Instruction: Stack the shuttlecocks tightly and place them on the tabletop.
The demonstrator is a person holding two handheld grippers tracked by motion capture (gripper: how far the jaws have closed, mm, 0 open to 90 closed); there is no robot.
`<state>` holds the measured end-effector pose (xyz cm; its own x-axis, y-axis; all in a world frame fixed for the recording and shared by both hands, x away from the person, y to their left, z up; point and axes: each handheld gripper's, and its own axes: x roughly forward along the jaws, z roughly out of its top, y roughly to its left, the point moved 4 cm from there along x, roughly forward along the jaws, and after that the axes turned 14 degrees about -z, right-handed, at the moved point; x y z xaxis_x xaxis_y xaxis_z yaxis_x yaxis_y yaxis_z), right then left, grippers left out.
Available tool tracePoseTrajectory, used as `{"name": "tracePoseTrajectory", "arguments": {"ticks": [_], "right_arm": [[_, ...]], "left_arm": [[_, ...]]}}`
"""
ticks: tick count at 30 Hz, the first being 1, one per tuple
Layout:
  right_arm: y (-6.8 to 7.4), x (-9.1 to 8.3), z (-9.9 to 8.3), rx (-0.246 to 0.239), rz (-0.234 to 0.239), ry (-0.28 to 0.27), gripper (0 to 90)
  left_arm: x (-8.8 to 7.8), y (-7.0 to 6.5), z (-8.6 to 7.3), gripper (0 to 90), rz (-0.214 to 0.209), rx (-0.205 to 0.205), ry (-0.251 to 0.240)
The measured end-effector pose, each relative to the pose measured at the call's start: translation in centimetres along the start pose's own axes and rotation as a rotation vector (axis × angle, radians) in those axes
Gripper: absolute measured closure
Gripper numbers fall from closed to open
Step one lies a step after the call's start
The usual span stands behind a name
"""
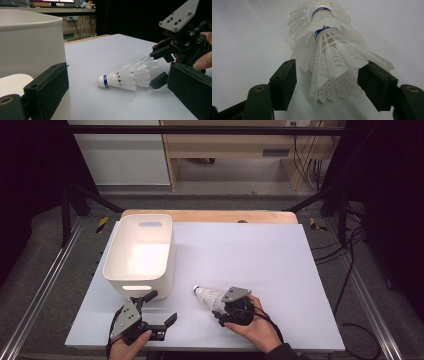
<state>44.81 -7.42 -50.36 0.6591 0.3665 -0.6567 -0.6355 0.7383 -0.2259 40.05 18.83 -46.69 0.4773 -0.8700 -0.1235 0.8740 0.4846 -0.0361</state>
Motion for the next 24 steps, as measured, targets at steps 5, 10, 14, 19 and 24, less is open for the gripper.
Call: {"name": "tracePoseTrajectory", "arguments": {"ticks": [5, 10, 14, 19, 24], "right_arm": [[0.07, 0.08, -0.07, 0.003, 0.002, 0.005, 28.2], [0.11, 0.1, -0.08, 0.005, -0.001, 0.009, 26.2], [0.18, 0.14, -0.08, 0.007, -0.002, 0.011, 24.6], [0.24, 0.13, -0.08, 0.007, -0.003, 0.012, 23.0], [0.25, 0.09, -0.15, 0.004, -0.008, 0.015, 20.0]], "left_arm": [[0.02, -0.02, 0.0, 3.3, 0.0, 0.001, -0.001], [0.01, 0.0, 0.0, 3.3, 0.0, 0.001, 0.001], [-0.01, 0.0, 0.0, 3.3, 0.0, 0.001, 0.0], [-0.02, 0.02, -0.01, 3.3, 0.001, 0.0, 0.001], [-0.01, 0.02, -0.02, 3.3, 0.0, 0.0, 0.001]]}}
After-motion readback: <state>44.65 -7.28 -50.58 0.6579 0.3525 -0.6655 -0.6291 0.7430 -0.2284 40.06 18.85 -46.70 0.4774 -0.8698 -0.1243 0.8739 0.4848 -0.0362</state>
